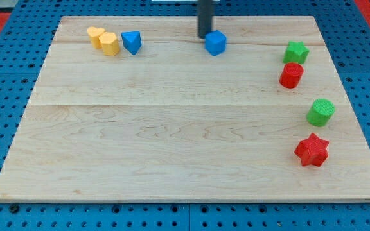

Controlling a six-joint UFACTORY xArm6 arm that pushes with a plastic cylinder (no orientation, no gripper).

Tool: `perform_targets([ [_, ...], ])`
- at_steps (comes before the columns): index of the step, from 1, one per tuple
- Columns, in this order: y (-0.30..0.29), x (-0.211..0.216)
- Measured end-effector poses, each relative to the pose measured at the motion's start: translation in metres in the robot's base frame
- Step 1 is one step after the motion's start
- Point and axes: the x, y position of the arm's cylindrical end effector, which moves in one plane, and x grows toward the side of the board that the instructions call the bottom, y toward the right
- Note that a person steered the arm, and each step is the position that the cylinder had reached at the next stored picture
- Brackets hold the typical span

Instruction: Move the blue cube towards top right side of the board

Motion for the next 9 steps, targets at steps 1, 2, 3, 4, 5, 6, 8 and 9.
perform_targets([
  [1, 0.02, 0.001],
  [2, -0.055, -0.004],
  [3, -0.088, 0.033],
  [4, -0.038, 0.053],
  [5, 0.017, 0.053],
  [6, 0.04, 0.036],
  [8, 0.014, 0.011],
  [9, 0.02, 0.005],
])
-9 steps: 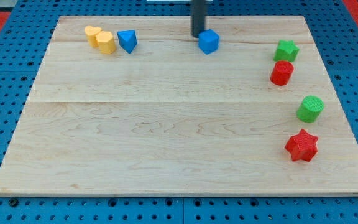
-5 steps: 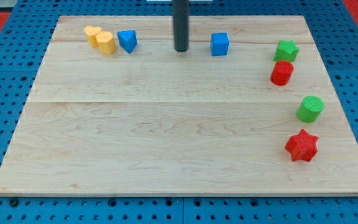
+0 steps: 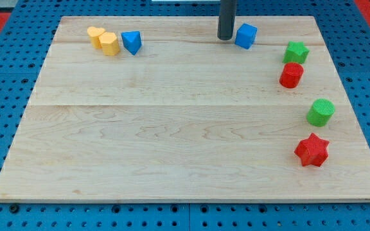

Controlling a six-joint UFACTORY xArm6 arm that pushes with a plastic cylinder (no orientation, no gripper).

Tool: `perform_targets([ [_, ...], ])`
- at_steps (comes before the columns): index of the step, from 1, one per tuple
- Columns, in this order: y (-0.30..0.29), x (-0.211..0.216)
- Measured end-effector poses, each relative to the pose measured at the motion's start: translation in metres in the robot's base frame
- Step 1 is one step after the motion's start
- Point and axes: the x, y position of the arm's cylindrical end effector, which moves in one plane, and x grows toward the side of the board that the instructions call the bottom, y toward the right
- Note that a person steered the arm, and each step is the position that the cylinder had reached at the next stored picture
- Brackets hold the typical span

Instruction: Move the blue cube towards top right side of the board

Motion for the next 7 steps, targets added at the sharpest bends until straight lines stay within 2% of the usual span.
perform_targets([
  [2, 0.06, 0.0],
  [5, 0.116, 0.0],
  [6, 0.061, -0.003],
  [7, -0.044, 0.032],
])
